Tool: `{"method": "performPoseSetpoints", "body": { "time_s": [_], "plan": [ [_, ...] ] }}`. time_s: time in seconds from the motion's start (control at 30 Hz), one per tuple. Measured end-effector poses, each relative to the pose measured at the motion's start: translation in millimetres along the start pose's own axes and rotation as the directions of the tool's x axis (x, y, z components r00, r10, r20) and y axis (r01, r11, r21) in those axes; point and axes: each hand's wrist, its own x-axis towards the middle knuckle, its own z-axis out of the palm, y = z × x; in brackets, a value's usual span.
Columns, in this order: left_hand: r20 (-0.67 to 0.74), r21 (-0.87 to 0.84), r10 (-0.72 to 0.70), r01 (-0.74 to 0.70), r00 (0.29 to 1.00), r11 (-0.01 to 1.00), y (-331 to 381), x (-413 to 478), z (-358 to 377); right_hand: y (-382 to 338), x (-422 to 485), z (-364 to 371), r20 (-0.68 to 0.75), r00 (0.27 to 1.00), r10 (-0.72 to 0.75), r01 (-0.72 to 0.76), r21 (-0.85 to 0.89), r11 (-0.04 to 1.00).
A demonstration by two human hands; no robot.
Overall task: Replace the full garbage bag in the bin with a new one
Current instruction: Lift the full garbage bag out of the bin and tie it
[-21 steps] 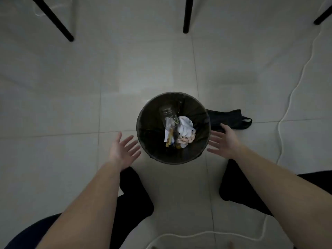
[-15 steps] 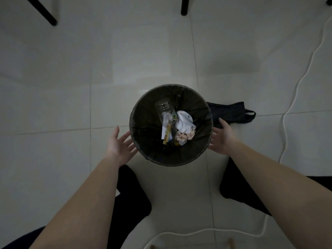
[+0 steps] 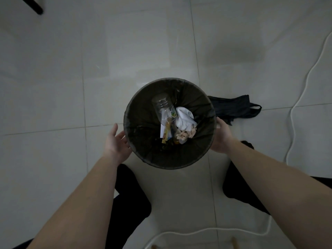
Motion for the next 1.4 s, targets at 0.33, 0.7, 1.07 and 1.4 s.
{"method": "performPoseSetpoints", "body": {
  "time_s": [0.33, 0.7, 1.07, 1.4],
  "plan": [
    [-0.09, 0.116, 0.078, -0.067, 0.993, 0.991, 10, -44, 21, -19, -45, -3, -0.036, 0.998, -0.06, 0.059, -0.043, 0.997],
    [-0.018, 0.243, 0.196, -0.186, 0.98, 0.952, 26, -106, 45, -40, -133, 29, 0.081, 0.961, -0.263, 0.272, -0.126, 0.954],
    [0.107, 0.48, 0.31, -0.322, 0.945, 0.816, 22, -162, 77, -46, -187, 50, 0.266, 0.859, -0.437, 0.51, -0.512, 0.691],
    [0.25, 0.637, 0.42, -0.475, 0.873, 0.607, 20, -188, 89, -51, -225, 68, 0.358, 0.852, -0.382, 0.516, -0.696, 0.499]
  ]
}}
